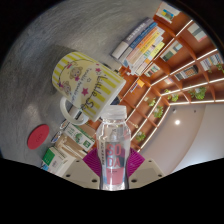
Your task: Pour water
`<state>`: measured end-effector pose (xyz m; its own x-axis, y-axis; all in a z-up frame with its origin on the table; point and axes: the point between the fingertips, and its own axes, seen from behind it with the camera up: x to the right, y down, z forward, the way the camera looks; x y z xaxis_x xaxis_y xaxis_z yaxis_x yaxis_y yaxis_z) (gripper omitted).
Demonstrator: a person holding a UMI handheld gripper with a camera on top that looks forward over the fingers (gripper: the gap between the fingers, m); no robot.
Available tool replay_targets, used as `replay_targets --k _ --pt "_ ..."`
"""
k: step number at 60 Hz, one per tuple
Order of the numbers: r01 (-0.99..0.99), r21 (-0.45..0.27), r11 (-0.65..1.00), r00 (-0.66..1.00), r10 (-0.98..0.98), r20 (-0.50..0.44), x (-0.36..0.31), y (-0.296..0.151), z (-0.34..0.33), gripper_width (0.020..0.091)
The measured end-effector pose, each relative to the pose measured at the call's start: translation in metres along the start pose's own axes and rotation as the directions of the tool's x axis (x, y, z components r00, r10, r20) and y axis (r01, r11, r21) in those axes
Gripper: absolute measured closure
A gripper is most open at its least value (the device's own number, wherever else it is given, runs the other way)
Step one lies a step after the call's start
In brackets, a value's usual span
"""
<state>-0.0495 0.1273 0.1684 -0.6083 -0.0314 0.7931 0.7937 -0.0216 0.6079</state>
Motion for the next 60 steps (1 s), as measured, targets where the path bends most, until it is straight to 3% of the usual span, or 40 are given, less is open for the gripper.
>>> replay_targets --k 15,20,25,32,39,44,49,60 --pt "-0.011 -0.003 1.000 1.000 0.011 -0.011 0.002 0.004 -0.003 0.0791" --pt "-0.151 0.005 0.989 0.989 0.151 -0.007 0.002 0.009 -0.010 0.0791" --pt "-0.422 -0.008 0.907 0.905 0.422 0.045 -0.006 0.014 -0.019 0.0790" --pt "-0.788 -0.042 0.615 0.606 0.785 0.128 -0.021 0.022 -0.032 0.0779" --pt "-0.984 -0.085 0.157 0.142 0.977 0.160 -0.033 0.026 -0.037 0.0778" --pt "-0.982 -0.111 -0.152 -0.170 0.968 0.184 -0.046 0.033 -0.035 0.0778" --pt "-0.926 -0.136 -0.353 -0.374 0.910 0.181 -0.065 0.037 -0.029 0.0778" --pt "-0.790 -0.182 -0.585 -0.612 0.768 0.190 -0.091 0.034 -0.005 0.0779"
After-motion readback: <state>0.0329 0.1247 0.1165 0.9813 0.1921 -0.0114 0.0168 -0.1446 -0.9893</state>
